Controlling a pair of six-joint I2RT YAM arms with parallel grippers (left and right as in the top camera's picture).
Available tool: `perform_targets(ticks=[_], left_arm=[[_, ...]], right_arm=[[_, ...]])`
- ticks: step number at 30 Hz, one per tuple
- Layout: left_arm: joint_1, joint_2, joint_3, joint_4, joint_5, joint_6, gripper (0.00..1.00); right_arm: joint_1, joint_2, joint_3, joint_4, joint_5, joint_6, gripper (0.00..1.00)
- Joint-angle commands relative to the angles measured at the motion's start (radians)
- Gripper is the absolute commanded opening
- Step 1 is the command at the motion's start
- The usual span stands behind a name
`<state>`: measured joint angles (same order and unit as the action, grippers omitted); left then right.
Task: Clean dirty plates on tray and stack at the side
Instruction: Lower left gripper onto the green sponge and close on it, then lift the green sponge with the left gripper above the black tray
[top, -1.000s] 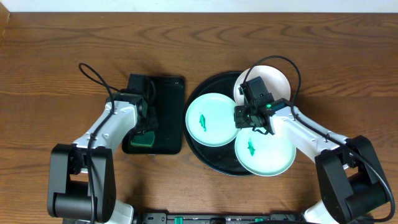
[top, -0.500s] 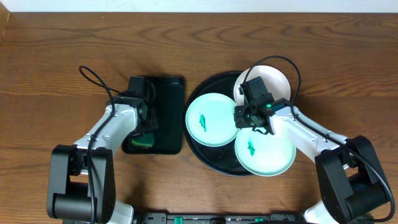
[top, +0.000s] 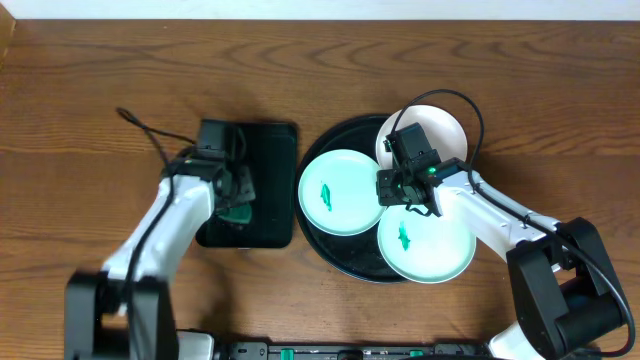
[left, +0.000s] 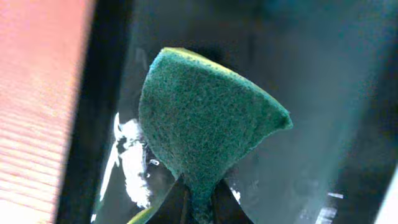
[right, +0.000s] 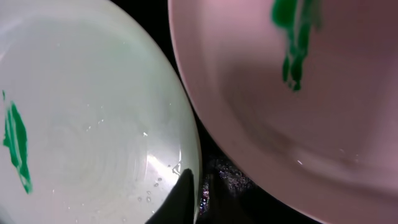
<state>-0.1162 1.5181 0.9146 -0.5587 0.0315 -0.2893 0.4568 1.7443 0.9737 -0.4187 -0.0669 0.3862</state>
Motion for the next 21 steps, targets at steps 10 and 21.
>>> perform_targets(ticks=[10,21], left_arm=[[-0.002,-0.338,0.026,0.008,0.014,0.014,0.07],[-0.002,-0.311,0.022,-0.03,0.014,0.014,0.07]], right_arm=[[0.009,0.009,-0.004,0.003,0.013,0.003,0.3],[0.009,0.009,-0.004,0.004,0.013,0.003,0.07]])
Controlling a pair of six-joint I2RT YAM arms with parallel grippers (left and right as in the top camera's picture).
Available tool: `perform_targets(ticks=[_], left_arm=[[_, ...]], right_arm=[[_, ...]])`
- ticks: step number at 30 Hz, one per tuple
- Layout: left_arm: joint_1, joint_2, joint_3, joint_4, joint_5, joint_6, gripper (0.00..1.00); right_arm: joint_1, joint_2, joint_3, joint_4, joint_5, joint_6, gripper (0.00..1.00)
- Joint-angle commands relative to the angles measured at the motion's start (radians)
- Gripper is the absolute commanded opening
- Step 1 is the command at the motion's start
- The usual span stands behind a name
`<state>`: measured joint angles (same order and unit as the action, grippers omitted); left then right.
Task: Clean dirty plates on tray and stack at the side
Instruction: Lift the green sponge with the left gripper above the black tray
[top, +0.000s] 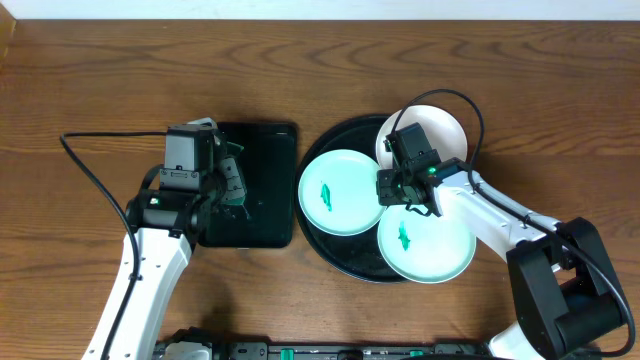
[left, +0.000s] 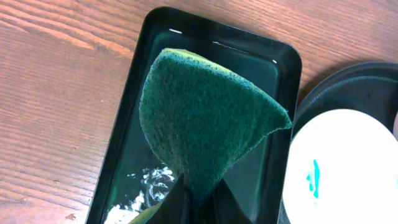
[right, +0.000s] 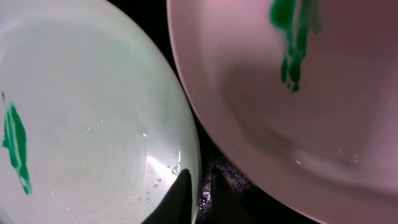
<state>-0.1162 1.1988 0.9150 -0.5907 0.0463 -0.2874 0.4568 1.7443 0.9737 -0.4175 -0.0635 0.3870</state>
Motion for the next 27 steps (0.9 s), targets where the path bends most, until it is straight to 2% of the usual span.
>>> perform_targets(ticks=[1,10,27], left_arm=[[-0.002,0.009,0.022,0.002,-0.001,0.013,0.07],[-0.002,0.009,0.022,0.002,-0.001,0.013,0.07],[-0.002,0.01,0.022,0.002,-0.001,0.013,0.08]], right_arm=[[0.009,0.009,-0.004,0.003,0.01,0.002,0.07],[0.009,0.009,-0.011,0.003,0.01,0.003,0.08],[0.01,0.009,-0.019,0.01,0.01,0.021,0.02]])
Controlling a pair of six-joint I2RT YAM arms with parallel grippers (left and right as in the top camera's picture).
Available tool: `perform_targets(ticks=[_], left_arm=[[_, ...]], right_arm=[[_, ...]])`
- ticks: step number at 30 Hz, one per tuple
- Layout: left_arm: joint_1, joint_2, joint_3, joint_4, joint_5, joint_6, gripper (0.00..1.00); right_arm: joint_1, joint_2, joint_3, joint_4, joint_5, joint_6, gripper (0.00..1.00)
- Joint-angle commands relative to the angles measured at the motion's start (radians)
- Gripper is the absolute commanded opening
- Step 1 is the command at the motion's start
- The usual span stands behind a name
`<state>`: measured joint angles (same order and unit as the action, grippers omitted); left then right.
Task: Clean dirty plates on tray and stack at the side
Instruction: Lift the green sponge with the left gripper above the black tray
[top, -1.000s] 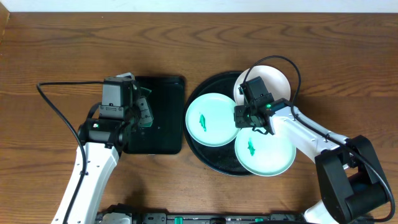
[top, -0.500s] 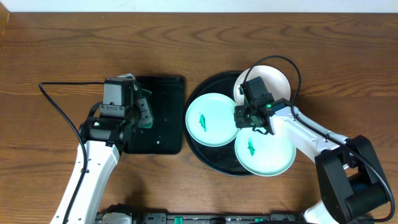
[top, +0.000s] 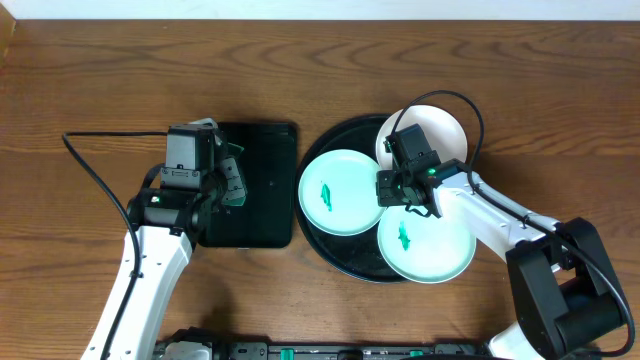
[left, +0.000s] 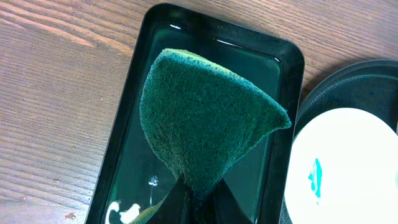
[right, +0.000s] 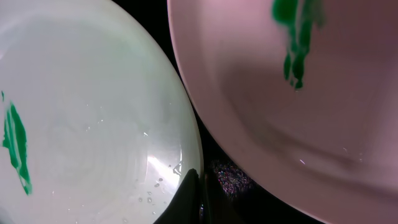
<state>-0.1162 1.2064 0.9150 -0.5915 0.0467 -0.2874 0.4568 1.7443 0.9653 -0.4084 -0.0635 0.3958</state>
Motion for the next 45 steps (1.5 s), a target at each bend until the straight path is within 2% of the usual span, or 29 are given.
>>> perform_targets(ticks=[1,10,17,45], left_arm=[[-0.002,0.002,0.022,0.003,-0.002,0.013,0.07],[-0.002,0.002,0.022,0.003,-0.002,0.013,0.07],[-0.002,0.002,0.022,0.003,-0.002,0.013,0.08],[-0.002,0.002,0.022,0.003,-0.002,0.013,0.07]], right_arm=[[0.01,0.009,-0.01,0.001,0.01,0.012,0.02],[0.01,0.009,-0.011,0.005,0.011,0.019,0.02],[0.01,0.009,-0.012,0.005,0.011,0.019,0.1],[0.01,0.01,-0.013,0.006,0.01,0.019,0.11]])
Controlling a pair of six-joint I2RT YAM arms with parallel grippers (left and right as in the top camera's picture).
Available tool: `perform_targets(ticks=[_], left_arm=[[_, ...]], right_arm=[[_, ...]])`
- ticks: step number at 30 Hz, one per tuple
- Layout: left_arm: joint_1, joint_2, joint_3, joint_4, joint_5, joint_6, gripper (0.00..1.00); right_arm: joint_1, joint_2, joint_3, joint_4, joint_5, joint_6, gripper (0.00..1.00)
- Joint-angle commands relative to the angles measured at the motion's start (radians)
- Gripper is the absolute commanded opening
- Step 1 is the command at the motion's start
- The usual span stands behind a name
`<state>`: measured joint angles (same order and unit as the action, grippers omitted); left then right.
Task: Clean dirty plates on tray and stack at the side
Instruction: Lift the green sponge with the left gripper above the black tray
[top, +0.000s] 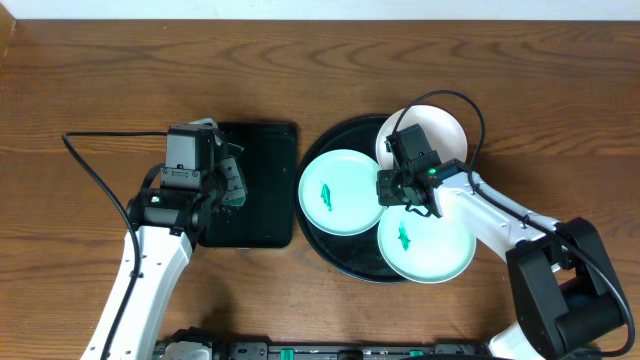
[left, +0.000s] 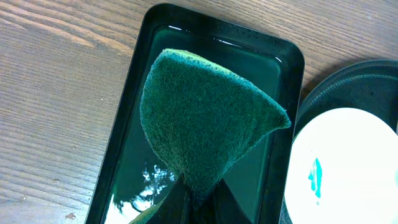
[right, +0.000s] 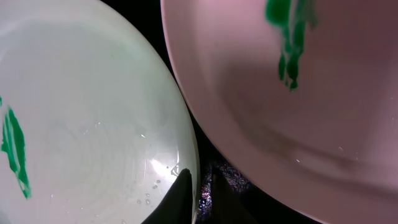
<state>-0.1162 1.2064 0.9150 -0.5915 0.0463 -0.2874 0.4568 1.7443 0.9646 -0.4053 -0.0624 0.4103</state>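
Observation:
My left gripper (top: 232, 190) (left: 198, 200) is shut on a dark green sponge (left: 205, 121), held above the black rectangular water tray (left: 283, 68). Three plates lie on the round black tray (top: 345, 255). The left mint plate (top: 335, 192) (right: 87, 112) and the front mint plate (top: 430, 245) each carry a green smear. So does the back whitish plate (top: 445, 128), which looks pink in the right wrist view (right: 298, 99). My right gripper (top: 392, 190) (right: 200, 186) is shut narrowly astride the left mint plate's right rim.
The black water tray (top: 270, 235) stands just left of the round tray, its water glinting. Bare wooden table (top: 120, 80) surrounds both. A black cable (top: 100, 175) loops left of my left arm.
Neither arm has visibly moved. The gap between my right fingers at the plate rim looks slightly wider, and the glints on the water under the sponge have shifted.
At first my left gripper held the sponge low inside the water tray. By 2.4 s ago it held the sponge well above the tray, and it has stayed there. My right gripper has kept to the left mint plate's rim throughout.

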Motion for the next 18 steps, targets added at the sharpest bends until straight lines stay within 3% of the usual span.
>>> perform_targets(ticks=[1,18], left_arm=[[-0.002,0.002,0.022,0.002,-0.002,0.013,0.07],[-0.002,0.002,0.022,0.002,-0.002,0.013,0.07]], right_arm=[[0.01,0.011,-0.012,0.003,0.009,0.005,0.11],[0.009,0.04,-0.008,0.026,-0.002,0.004,0.04]])
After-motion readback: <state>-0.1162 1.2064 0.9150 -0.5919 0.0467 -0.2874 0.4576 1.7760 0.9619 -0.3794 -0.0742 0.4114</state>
